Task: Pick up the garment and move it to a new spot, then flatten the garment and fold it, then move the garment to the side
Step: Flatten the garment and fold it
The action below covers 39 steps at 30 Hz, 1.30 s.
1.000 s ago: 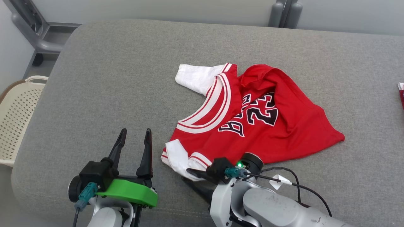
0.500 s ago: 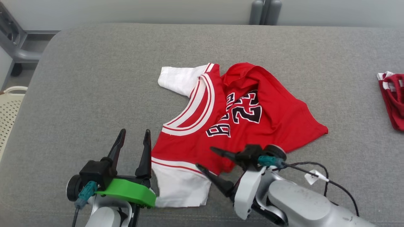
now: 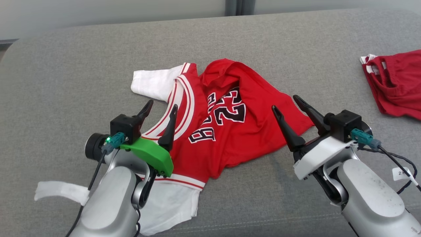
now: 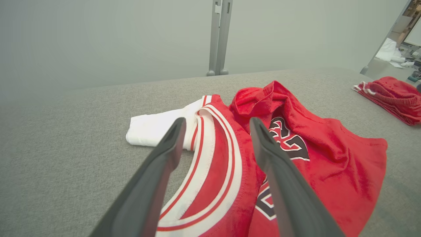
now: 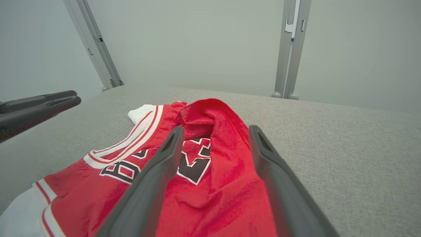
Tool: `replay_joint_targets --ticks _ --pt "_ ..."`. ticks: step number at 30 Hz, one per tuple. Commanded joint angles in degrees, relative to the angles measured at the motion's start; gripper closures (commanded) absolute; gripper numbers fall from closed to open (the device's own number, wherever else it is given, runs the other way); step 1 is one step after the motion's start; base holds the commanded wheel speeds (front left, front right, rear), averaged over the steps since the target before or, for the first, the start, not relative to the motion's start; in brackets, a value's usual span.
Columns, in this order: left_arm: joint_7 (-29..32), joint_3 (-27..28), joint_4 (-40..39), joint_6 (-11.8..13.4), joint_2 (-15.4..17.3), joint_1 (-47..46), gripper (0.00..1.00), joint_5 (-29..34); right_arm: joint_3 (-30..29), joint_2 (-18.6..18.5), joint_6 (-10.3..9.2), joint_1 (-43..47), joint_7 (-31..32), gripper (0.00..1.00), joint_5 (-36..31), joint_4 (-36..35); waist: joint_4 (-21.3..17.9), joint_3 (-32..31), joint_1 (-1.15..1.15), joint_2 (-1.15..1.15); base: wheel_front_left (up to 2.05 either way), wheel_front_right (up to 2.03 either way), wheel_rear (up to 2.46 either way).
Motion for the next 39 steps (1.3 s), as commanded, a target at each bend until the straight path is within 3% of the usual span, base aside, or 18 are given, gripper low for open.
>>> replay_joint_targets --ticks 1,10,18,30,31,32,33,39 --pt "0.6 -0.3 2.1 -0.7 -0.1 -2.5 0.00 0.2 -2.1 0.8 0.00 1.4 0.7 0.00 -1.6 -1.6 -2.1 1.8 0.00 0.00 0.00 0.00 0.00" --pt "5.3 -0.6 17.9 -3.2 -1.6 -14.6 0.00 -2.4 -10.7 4.9 0.00 6.5 5.3 0.00 -8.5 -12.3 -7.6 5.3 0.00 0.00 0.00 0.00 0.00" --pt "4.3 1.1 26.9 -2.3 -0.1 -20.2 0.00 -3.1 -12.2 6.5 0.00 8.2 6.4 0.00 -10.1 -17.3 -11.0 7.5 0.00 0.00 0.00 0.00 0.00" --pt "5.5 2.3 37.0 -3.7 0.0 -26.2 0.00 -5.8 -13.2 7.2 0.00 9.1 7.3 0.00 -11.0 -19.9 -13.1 9.5 0.00 0.00 0.00 0.00 0.00" --pt "5.4 2.2 37.4 -3.9 -0.2 -26.4 0.07 -6.1 -13.3 7.2 0.00 9.1 7.3 0.00 -11.0 -20.0 -13.2 9.5 0.00 0.00 0.00 0.00 0.00" --pt "5.1 2.0 37.7 -4.1 -0.4 -26.6 0.67 -6.2 -13.4 7.2 0.00 9.1 7.3 0.00 -11.1 -20.0 -13.1 9.6 0.00 0.00 0.00 0.00 0.00" --pt "4.8 1.6 37.8 -4.4 -0.7 -26.9 1.00 -6.1 -13.5 7.2 0.00 9.2 7.3 0.00 -11.1 -20.0 -13.0 9.6 0.00 0.00 0.00 0.00 0.00" --pt "2.5 -1.3 37.3 -5.1 0.7 -29.7 1.00 -4.2 -14.2 7.6 0.00 9.2 7.0 0.00 -11.3 -19.7 -12.0 9.9 0.00 0.00 0.00 0.00 0.00"
